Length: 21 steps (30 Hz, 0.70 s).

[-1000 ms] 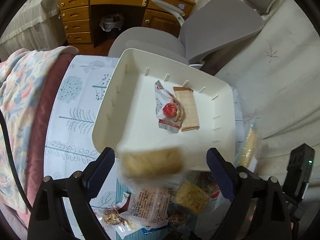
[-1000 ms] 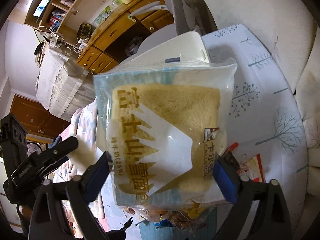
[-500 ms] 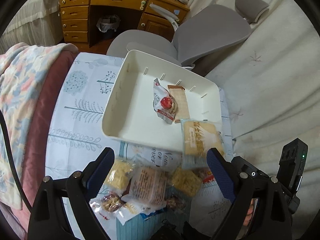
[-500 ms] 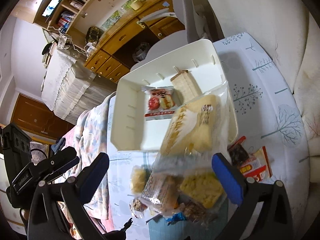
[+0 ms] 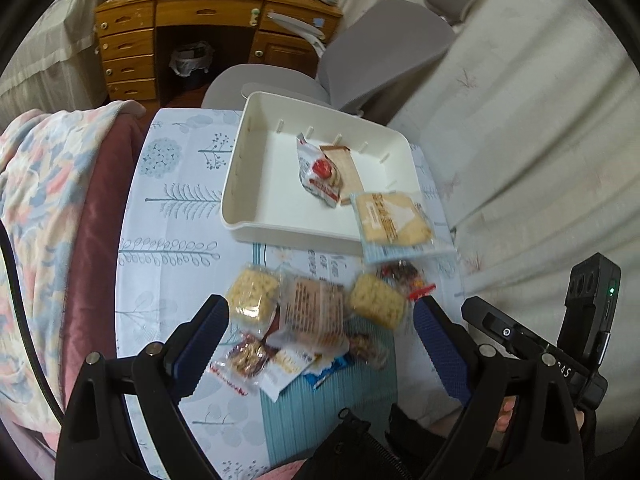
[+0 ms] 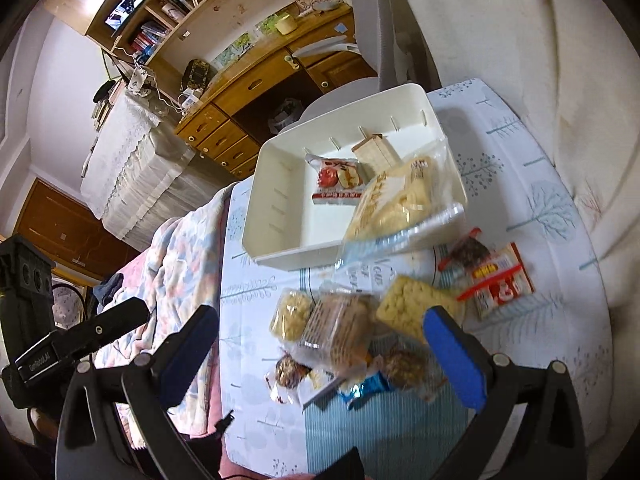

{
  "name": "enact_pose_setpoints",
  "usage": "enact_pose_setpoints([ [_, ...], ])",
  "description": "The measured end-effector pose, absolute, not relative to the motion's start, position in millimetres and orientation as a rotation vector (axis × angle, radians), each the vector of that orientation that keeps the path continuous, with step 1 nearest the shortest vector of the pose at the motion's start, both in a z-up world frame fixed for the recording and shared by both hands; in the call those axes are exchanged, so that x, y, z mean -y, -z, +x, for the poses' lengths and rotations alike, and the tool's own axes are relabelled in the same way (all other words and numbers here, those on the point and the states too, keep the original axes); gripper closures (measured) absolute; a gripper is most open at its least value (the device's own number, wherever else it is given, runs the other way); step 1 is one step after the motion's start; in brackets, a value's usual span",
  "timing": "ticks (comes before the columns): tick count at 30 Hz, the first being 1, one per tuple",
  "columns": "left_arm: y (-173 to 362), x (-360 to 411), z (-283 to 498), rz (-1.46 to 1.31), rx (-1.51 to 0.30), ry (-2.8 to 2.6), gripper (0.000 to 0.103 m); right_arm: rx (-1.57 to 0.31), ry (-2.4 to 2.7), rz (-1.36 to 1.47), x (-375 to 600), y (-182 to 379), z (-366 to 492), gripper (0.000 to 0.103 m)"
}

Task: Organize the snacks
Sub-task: 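Carry the yellow cake pack into the tray with the right gripper and release, then grasp the small nut pack with the left gripper while the right grasps another nut pack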

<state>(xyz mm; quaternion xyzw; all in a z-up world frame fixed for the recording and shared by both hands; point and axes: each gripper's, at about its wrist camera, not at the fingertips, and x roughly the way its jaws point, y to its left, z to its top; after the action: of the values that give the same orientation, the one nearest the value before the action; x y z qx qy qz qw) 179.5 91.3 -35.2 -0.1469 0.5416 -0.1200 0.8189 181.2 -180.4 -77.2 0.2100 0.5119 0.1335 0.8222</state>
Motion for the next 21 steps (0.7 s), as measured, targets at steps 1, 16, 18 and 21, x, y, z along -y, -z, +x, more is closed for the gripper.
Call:
enact_pose_setpoints([
  [1, 35.3, -90.5, 174.6, -0.299, -1.151, 0.268, 0.01, -1.082, -0.275, 0.447, 180.2, 77.7, 174.7, 0.0],
  [16, 71.4, -49.9, 156.4, -0.088, -1.228, 0.402, 0.01, -1.086, -0.19, 0.461, 182.6, 104.0, 111.8, 0.0],
  [18, 79.5, -44.5, 159.4, -0.072, -1.252, 0.409, 0.01, -1.09, -0.184, 0.436, 182.0, 107.8, 107.8, 0.0],
  [21, 90.8, -39.3, 163.9, -0.045, -1.288, 0.413, 0.01, -1.097, -0.176, 0.374, 180.8, 115.1, 103.5, 0.0],
])
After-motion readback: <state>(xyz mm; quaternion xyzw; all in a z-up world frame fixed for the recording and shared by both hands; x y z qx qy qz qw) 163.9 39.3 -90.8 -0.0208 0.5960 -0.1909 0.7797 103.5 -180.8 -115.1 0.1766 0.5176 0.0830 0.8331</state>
